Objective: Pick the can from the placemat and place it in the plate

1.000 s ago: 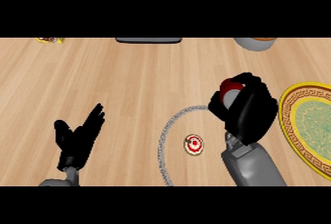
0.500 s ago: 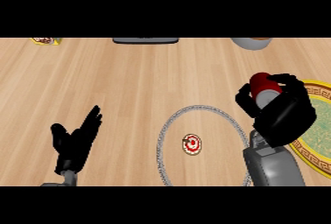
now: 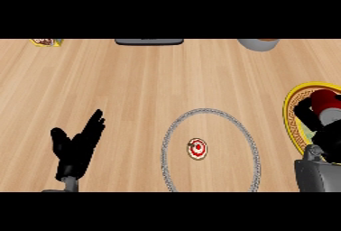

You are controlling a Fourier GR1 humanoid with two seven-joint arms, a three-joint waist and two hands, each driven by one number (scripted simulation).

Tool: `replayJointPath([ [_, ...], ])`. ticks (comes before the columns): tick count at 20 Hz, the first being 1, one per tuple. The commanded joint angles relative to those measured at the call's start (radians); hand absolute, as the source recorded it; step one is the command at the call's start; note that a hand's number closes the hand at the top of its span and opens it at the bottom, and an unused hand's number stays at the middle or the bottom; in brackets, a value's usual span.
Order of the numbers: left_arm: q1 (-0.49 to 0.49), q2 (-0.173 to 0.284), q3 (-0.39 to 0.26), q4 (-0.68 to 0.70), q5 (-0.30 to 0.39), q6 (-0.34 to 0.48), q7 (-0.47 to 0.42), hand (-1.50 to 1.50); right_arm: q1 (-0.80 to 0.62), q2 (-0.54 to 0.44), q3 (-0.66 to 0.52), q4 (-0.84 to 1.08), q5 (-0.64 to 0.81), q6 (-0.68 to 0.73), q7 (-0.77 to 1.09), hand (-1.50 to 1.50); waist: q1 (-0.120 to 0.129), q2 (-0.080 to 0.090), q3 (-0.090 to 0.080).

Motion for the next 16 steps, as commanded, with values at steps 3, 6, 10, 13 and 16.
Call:
replayJointPath([
  [3, -0.007, -0.002, 0.005, 0.015, 0.005, -0.008, 0.041, 0.0, 0.06, -0.169, -0.124, 0.169, -0.316, -0.233, -0.142, 1.5, 0.001, 0.003, -0.002],
  [6, 0.06, -0.015, -0.013, 0.005, -0.01, -0.017, -0.013, 0.0, 0.025, -0.273, -0.164, 0.239, -0.456, -0.212, -0.232, 1.5, 0.005, 0.002, -0.003],
  [10, -0.004, -0.01, 0.014, 0.044, -0.014, -0.02, -0.009, 0.0, 0.001, -0.343, -0.182, 0.416, -0.671, -0.295, -0.409, 1.5, 0.006, 0.003, -0.002],
  [13, 0.018, -0.045, -0.027, 0.011, -0.025, -0.003, 0.0, 0.0, -0.056, -0.339, -0.219, 0.522, -0.722, -0.097, -0.301, 1.5, 0.019, 0.007, -0.001],
  [16, -0.027, -0.029, -0.005, 0.057, -0.021, -0.016, -0.001, 0.0, -0.075, -0.383, -0.193, 0.644, -0.815, 0.021, -0.408, -1.5, 0.02, 0.011, 0.0],
])
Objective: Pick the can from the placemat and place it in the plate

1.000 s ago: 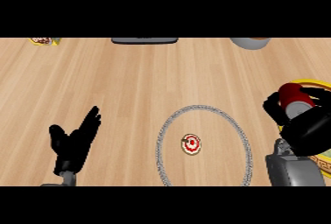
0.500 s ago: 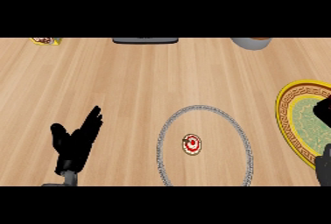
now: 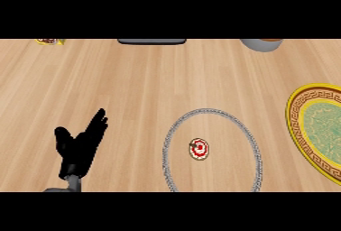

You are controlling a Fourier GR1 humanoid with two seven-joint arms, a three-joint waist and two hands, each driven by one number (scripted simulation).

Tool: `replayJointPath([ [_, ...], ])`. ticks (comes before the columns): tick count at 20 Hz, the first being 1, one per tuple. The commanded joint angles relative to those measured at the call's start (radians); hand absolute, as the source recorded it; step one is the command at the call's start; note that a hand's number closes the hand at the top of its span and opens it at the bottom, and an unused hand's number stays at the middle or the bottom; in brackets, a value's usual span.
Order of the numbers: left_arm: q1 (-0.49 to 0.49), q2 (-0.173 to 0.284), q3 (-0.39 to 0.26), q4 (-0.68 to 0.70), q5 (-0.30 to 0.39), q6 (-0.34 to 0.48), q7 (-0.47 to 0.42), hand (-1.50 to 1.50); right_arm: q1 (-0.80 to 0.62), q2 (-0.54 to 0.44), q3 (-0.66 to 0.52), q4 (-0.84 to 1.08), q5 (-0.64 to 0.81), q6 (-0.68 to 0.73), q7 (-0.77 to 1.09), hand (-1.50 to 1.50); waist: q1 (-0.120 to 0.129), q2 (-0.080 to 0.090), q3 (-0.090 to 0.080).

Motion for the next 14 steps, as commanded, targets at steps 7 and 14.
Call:
replayJointPath([
  [7, 0.007, -0.01, 0.001, 0.044, -0.013, -0.002, -0.011, 0.0, -0.12, -0.037, -0.143, 0.315, -0.425, 0.148, -0.548, -1.5, 0.001, 0.004, -0.001],
  [14, 0.037, 0.003, 0.011, 0.027, 0.005, -0.032, -0.02, 0.0, -0.113, 0.025, -0.335, 0.263, -0.65, 0.089, -0.891, -1.5, -0.009, 0.001, -0.002],
])
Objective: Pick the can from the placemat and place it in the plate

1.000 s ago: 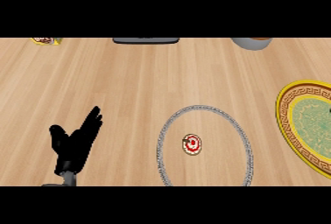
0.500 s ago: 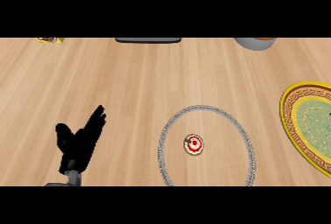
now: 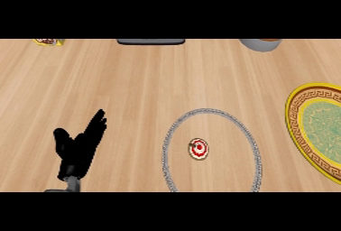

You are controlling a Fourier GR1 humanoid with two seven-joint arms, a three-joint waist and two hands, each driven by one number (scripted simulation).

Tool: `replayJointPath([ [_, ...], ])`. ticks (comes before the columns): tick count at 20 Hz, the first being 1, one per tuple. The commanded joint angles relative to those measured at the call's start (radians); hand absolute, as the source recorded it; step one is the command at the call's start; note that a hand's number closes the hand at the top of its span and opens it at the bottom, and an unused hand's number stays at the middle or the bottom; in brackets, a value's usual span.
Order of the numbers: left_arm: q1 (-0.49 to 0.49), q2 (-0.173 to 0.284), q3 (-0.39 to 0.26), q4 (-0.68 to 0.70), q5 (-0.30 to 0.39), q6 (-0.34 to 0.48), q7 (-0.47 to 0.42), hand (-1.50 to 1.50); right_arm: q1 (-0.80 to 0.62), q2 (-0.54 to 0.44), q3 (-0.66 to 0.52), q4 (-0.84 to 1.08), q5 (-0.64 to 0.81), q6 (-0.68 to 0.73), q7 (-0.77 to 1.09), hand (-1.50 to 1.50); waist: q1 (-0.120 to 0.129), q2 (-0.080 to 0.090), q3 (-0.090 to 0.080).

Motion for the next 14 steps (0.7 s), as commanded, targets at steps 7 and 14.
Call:
replayJointPath([
  [7, -0.032, -0.007, 0.046, 0.102, 0.011, -0.01, -0.017, 0.0, 0.169, 0.048, -0.177, -0.127, -0.319, 0.233, -0.222, -1.5, -0.028, -0.003, -0.007],
  [14, 0.021, -0.05, -0.009, 0.028, -0.033, 0.032, 0.004, 0.0, 0.441, 0.169, -0.111, -0.457, -0.383, 0.431, -0.179, -1.5, -0.029, -0.005, -0.009],
])
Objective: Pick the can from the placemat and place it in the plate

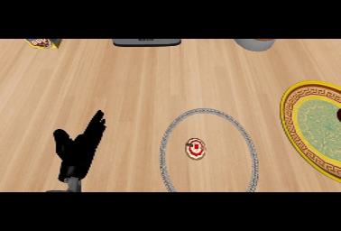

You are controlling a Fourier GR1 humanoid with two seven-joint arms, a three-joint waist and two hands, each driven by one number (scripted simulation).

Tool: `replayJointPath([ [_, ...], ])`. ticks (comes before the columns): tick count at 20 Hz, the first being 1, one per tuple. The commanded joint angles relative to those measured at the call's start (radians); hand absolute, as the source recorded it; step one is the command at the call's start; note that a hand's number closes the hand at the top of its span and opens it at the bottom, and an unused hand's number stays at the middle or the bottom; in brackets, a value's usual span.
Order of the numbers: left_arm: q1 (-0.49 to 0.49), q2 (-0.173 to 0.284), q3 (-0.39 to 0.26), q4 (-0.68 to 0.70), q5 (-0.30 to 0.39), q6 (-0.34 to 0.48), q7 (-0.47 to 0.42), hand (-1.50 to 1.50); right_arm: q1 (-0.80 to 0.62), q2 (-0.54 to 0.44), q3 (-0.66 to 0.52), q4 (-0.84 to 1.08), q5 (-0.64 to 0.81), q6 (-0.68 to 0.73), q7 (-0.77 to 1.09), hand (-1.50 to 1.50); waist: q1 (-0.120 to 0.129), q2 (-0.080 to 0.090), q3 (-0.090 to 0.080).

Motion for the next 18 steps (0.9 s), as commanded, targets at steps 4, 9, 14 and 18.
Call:
replayJointPath([
  [4, 0.016, -0.007, -0.01, 0.011, 0.0, -0.023, 0.021, 0.0, 0.261, 0.119, 0.05, -0.318, -0.036, 0.123, 0.058, -1.5, 0.005, 0.007, -0.004],
  [9, 0.018, -0.026, -0.02, 0.014, -0.029, 0.0, 0.009, 0.0, 0.433, 0.211, 0.087, -0.477, 0.032, 0.131, 0.063, -1.5, 0.007, 0.008, -0.004],
  [14, 0.003, 0.013, 0.047, 0.074, 0.007, -0.051, -0.029, 0.0, 0.531, 0.279, 0.097, -0.587, 0.07, 0.145, 0.077, -1.5, 0.009, 0.009, -0.003],
  [18, -0.007, 0.045, 0.068, -0.04, 0.034, -0.067, 0.081, 0.0, 0.567, 0.345, 0.143, -0.611, 0.092, 0.122, 0.049, -1.5, 0.011, 0.008, -0.003],
])
